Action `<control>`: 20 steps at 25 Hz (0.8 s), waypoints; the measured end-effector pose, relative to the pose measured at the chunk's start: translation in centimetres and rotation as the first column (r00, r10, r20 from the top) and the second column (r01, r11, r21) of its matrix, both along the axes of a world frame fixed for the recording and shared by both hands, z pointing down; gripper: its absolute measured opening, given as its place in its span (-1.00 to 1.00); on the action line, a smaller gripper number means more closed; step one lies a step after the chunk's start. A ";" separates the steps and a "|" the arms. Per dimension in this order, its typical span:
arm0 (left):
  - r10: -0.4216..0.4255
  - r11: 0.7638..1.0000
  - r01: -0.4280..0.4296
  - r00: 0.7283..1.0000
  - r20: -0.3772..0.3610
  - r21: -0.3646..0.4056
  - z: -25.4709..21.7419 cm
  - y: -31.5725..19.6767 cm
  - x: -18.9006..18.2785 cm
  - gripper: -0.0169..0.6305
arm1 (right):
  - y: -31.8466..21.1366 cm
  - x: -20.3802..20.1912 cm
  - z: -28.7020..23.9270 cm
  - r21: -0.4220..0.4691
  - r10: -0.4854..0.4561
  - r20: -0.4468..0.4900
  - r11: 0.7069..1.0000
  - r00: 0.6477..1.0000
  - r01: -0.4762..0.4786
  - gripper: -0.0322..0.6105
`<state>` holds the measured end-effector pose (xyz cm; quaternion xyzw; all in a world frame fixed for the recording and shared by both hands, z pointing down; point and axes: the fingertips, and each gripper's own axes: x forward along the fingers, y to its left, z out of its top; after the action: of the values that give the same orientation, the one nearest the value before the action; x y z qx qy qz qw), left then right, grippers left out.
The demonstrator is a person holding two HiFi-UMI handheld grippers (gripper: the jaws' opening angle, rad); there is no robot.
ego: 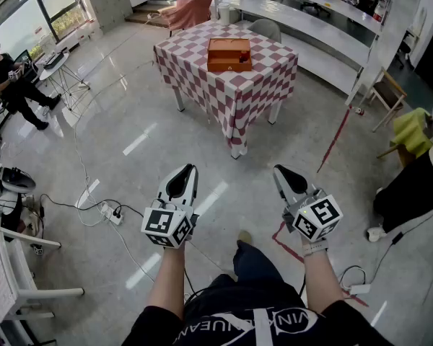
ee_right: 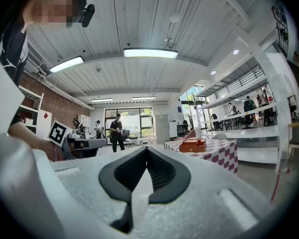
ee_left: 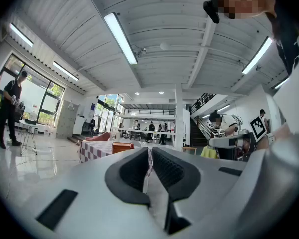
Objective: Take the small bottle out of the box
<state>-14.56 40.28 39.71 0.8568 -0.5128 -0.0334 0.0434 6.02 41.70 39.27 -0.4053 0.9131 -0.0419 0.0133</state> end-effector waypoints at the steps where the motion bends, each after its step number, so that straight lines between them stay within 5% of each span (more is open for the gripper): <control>1: 0.001 1.000 -0.001 1.000 0.002 -0.002 0.1 -0.6 0.1 -0.85 | -0.8 0.2 0.2 -0.006 0.007 0.004 1.000 1.000 -0.006 -0.88; 20: -0.075 0.996 0.075 0.997 0.010 -0.042 -1.0 -16.0 1.5 -0.85 | -18.7 3.4 -0.1 -0.045 -0.004 0.051 0.999 0.999 0.006 -0.88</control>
<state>-13.10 24.32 38.75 0.8359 -0.5454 -0.0205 0.0581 9.43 23.04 39.20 -0.4021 0.9123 -0.0726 0.0273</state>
